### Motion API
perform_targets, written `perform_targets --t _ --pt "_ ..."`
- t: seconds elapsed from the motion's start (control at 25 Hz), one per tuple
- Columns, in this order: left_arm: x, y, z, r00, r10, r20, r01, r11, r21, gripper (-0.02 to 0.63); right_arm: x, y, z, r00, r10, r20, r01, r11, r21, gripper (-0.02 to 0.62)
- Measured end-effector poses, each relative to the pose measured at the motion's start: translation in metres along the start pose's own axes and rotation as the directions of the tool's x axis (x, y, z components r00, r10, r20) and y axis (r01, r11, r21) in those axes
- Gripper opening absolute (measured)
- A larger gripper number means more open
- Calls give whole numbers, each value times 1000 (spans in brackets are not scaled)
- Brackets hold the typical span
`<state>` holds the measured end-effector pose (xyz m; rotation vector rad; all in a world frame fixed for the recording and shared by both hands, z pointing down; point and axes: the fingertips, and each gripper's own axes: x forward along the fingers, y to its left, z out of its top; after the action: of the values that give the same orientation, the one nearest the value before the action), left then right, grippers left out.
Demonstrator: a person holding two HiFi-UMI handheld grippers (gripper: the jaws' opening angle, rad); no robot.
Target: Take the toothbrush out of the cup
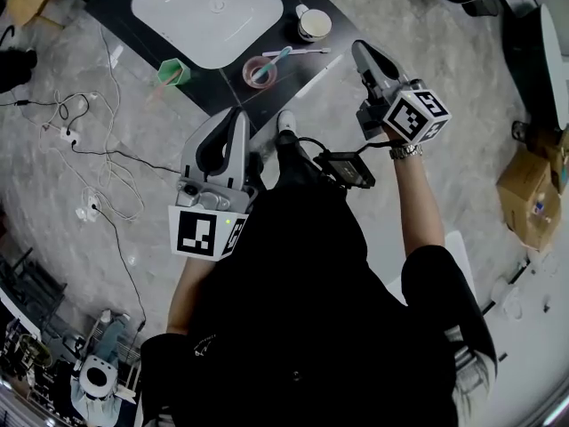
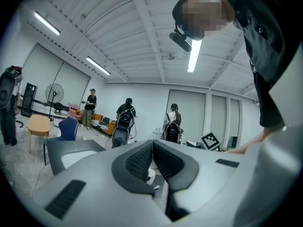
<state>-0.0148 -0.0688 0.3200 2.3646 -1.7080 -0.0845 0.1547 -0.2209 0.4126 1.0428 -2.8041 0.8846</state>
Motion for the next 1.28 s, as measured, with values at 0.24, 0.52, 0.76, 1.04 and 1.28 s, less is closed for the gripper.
perform_targets --t 0.24,0.52,0.76,1.04,1.28 --pt "-15 7 9 999 21 34 -22 1000 9 8 -19 42 31 998 33 54 -28 995 -92 6" --pt "-37 22 23 995 63 71 -65 998 20 8 -36 84 45 996 58 61 -46 982 -182 6" --pt "-58 37 28 991 102 84 -105 994 33 8 -60 117 44 996 59 60 -47 981 -190 6" --pt "-70 52 24 990 113 84 -115 993 22 8 -74 145 49 992 22 122 2 981 -193 6" --pt "-66 55 19 996 64 67 -65 998 15 8 -78 166 49 988 -6 153 39 977 -211 6"
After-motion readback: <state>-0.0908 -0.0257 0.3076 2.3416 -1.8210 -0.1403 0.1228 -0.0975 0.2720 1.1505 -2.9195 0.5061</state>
